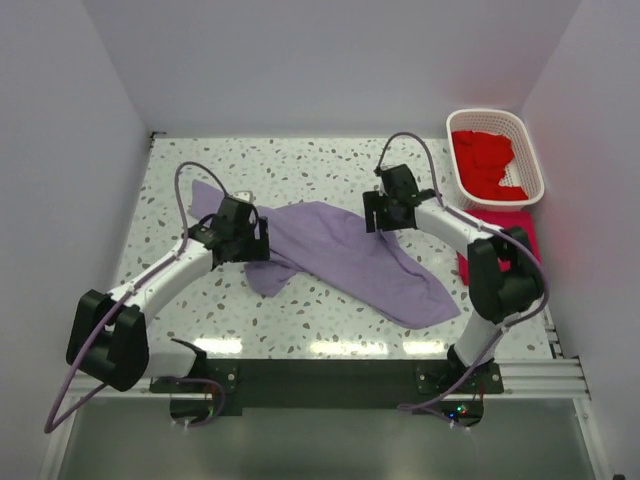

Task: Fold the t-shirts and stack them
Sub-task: Flatten the tshirt out

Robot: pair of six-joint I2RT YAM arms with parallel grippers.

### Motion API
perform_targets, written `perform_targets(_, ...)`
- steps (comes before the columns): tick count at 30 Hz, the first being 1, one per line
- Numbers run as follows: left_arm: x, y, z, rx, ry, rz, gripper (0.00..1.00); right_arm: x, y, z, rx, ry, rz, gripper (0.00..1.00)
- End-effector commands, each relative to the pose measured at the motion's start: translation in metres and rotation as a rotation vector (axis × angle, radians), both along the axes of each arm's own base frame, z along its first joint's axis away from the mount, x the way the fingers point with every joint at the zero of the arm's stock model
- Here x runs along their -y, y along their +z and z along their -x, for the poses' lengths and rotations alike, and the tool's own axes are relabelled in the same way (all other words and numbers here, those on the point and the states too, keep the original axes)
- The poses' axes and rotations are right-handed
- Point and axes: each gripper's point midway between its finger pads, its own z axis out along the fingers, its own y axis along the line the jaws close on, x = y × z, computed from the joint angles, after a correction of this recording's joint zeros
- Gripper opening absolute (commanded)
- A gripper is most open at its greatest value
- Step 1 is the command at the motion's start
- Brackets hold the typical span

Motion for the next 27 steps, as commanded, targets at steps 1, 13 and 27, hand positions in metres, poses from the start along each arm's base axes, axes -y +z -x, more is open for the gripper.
perform_targets(1,0.016,-0.021,0.029,-0.049,-0.044,0.028,0.85,-0.006,0.005,-0.04,0.079,0.078,0.032,0.71)
perform_targets(13,0.016,-0.048,0.033,-0.083,-0.036,-0.047,0.84,-0.016,-0.043,-0.063,0.003,0.163,0.022,0.84)
perform_targets(27,-0.045,0.031,0.021,0.081,0.206,-0.259,0.0,0.072,0.036,-0.13,0.183,-0.195,0.111,0.0)
